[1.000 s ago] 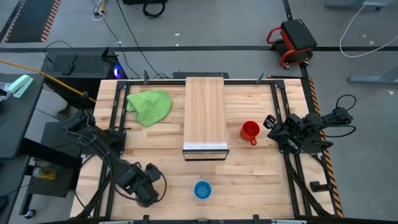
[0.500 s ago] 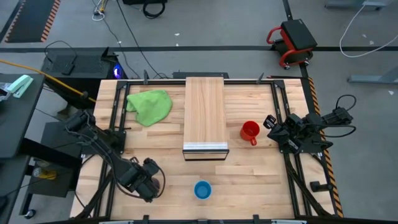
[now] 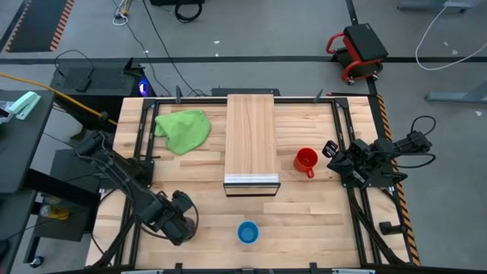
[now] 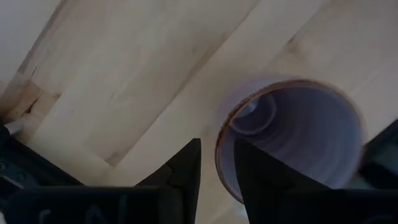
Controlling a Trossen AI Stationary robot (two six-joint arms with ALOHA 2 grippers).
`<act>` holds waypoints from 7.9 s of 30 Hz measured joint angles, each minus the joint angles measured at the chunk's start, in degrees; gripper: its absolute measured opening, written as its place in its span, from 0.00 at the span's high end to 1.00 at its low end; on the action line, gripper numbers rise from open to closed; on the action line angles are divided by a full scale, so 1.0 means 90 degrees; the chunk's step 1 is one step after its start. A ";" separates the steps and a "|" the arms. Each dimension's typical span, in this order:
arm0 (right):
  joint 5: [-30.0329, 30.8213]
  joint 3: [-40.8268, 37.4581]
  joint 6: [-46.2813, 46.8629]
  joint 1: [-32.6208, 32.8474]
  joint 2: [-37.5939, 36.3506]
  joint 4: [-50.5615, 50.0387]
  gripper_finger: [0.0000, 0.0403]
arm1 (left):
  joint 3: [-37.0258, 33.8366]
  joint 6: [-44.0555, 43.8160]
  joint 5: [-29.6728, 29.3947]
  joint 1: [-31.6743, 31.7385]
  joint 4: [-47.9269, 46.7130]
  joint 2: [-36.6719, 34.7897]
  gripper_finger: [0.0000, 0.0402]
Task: Stack small to large cups/mugs on shelf
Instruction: Put the violet mug on the shelf
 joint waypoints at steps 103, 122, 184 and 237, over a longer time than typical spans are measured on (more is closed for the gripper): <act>0.0000 -0.0001 0.0001 0.0000 0.0001 -0.0002 0.96 | -0.0005 -0.3691 0.0258 -0.0386 -0.0302 0.0173 0.75; 0.0000 0.0000 0.0002 -0.0001 0.0001 -0.0001 0.96 | -0.0005 -0.2591 0.0339 -0.0073 -0.0114 0.0173 0.69; 0.0000 -0.0002 0.0001 0.0000 0.0002 -0.0002 0.96 | -0.1280 -0.3072 0.0610 -0.0049 0.1281 -0.0597 0.79; 0.0000 -0.0001 0.0001 -0.0002 0.0002 0.0000 0.96 | 0.2715 0.1352 -0.0202 0.2826 -0.2680 -0.0486 0.96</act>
